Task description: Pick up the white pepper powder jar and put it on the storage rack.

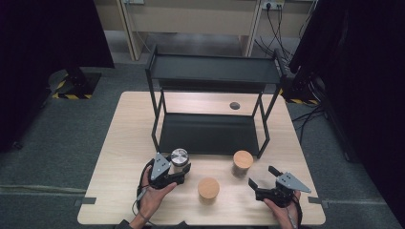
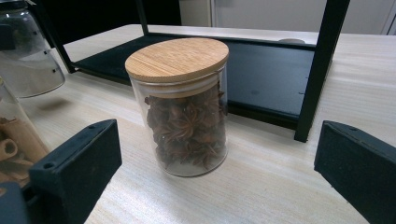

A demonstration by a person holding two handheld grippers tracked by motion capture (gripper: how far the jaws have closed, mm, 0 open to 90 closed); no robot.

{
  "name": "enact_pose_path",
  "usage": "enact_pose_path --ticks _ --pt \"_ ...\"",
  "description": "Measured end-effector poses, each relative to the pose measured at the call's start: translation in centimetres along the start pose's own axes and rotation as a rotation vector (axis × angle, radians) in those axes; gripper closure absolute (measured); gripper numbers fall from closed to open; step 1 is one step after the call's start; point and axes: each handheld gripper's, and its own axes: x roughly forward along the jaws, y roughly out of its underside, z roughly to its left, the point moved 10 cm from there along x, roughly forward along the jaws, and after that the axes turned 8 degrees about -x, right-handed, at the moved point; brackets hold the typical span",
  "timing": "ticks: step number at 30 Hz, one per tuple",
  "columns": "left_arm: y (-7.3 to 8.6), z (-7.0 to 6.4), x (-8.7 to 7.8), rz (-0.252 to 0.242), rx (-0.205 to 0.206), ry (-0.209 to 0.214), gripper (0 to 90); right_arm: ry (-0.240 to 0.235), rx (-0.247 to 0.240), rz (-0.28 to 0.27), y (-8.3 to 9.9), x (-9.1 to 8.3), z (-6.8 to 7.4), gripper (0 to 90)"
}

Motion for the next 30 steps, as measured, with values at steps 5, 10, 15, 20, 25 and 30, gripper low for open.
enact_pose_path --ticks 5,10,15,20,25,30 --pt "-0.5 0.2 0.4 -0.001 -0.010 -0.003 30.9 0.000 0.001 -0.001 0.0 0.0 0.0 0.9" --pt "-1.1 0.3 0.7 -0.006 -0.009 -0.008 30.9 -0.001 0.003 -0.002 0.0 0.0 0.0 0.9" --pt "-1.8 0.5 1.1 -0.002 -0.016 -0.013 30.9 0.000 0.004 -0.002 0.0 0.0 -0.1 0.9" --pt "-2.3 0.8 1.6 -0.006 -0.021 -0.023 30.9 0.000 0.003 -0.002 0.0 0.0 -0.1 0.9" --pt "-2.7 1.1 2.2 -0.012 -0.003 -0.020 30.9 0.000 0.004 -0.003 0.0 0.0 -0.1 0.9" --pt "-3.1 1.0 2.6 -0.002 -0.019 -0.039 30.9 0.000 0.004 -0.004 0.0 0.0 -0.1 0.9"
